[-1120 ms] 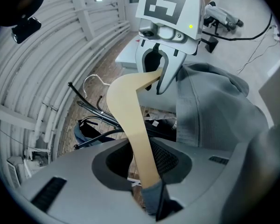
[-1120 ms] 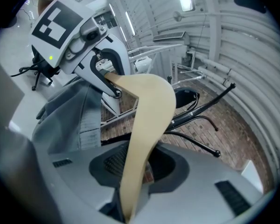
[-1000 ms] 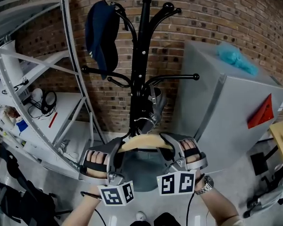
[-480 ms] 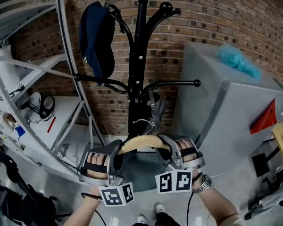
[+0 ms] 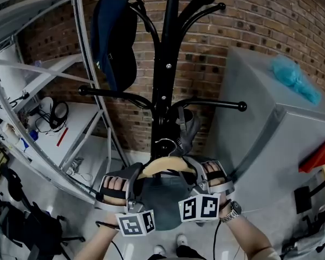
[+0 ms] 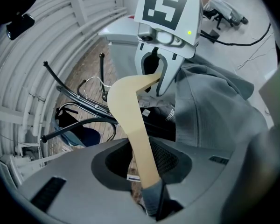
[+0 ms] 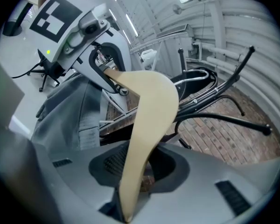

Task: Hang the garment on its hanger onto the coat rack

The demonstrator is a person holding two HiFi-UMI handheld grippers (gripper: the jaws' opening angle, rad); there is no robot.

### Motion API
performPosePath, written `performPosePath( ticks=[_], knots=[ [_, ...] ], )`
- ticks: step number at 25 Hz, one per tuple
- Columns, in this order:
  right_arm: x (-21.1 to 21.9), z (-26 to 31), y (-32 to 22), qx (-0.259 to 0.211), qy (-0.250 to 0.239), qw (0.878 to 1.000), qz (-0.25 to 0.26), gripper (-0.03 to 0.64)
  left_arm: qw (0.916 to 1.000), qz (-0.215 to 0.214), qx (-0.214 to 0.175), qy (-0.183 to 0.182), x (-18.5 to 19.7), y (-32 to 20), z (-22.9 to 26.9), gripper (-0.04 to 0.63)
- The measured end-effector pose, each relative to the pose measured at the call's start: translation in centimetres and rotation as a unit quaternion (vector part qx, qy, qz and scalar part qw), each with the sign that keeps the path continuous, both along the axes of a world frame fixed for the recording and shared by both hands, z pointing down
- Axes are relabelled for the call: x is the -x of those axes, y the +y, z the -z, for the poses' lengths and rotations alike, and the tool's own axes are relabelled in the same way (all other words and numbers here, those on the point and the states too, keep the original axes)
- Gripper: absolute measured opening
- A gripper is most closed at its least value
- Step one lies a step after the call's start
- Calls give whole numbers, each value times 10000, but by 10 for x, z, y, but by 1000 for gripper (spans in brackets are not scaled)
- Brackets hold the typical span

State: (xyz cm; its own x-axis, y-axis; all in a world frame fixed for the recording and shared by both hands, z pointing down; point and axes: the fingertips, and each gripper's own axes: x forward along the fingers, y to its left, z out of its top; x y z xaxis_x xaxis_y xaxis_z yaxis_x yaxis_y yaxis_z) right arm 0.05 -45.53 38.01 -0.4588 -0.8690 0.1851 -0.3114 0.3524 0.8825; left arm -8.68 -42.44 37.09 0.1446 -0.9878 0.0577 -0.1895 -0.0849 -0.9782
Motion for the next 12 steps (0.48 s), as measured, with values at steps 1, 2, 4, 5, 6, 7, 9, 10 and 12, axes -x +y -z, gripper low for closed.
performPosePath(
  ticks=[1, 2, 4, 5, 6, 7, 9, 10, 12],
  knots=[
    [1, -4, -3, 29, -1, 10000, 24, 110, 10000, 49, 40, -4, 1, -3, -4, 97],
    [2, -8, -6, 59, -2, 10000, 49, 110, 9999, 98, 81, -11, 2, -6, -8, 97],
    [2, -16, -12, 126, 3, 9999, 84, 110, 9997, 172, 158, -16, 2, -12, -15, 97],
    [2, -20, -16, 154, 6, 9998, 91, 110, 9996, 198, 190, -14, 2, -14, -19, 97],
    [2, -23, -19, 180, 6, 9998, 97, 110, 9995, 221, 214, -10, 2, -16, -22, 97],
    [2, -26, -22, 206, 1, 9997, 107, 110, 9994, 245, 233, -7, 2, -19, -24, 97],
    [3, -31, -27, 238, 4, 9996, 148, 110, 9992, 300, 265, 8, 3, -23, -30, 97],
    [4, -34, -29, 224, 35, 9996, 170, 113, 9991, 329, 277, 15, 3, -26, -33, 97],
    [5, -39, -35, 172, 138, 9996, 198, 114, 9988, 383, 303, 18, 4, -31, -38, 97]
  ],
)
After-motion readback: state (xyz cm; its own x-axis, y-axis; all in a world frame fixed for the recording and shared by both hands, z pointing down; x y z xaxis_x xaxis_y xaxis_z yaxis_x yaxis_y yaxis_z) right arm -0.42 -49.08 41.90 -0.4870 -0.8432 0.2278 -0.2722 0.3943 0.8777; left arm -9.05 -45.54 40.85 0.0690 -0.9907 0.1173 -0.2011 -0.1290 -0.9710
